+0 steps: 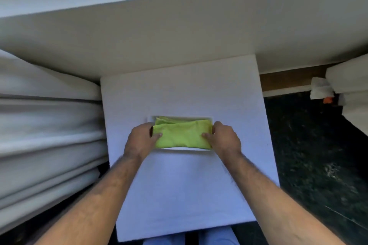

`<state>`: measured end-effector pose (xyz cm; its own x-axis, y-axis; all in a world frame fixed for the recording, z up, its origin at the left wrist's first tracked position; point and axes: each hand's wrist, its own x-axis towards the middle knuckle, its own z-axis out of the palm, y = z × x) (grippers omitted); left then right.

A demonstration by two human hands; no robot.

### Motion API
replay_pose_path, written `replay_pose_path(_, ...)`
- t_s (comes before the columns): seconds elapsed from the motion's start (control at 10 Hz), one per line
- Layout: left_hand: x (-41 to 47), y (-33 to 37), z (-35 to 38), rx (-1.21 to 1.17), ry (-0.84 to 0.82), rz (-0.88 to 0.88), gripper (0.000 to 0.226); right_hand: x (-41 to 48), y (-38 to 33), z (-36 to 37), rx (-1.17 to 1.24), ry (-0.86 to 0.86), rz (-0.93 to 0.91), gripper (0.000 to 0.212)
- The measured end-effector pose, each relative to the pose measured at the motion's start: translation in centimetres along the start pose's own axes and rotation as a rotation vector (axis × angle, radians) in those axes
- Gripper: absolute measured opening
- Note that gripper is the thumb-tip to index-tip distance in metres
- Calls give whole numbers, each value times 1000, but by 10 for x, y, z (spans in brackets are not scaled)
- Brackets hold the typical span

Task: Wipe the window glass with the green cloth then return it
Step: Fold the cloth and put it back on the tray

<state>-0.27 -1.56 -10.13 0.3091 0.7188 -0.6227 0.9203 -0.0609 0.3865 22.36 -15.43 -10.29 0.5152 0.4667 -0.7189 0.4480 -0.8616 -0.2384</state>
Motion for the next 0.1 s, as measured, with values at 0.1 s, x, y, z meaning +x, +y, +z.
replay_pose_path(0.1,-1,10,-14,82,47,71,52,-6,-18,-22,-215,122,-123,50)
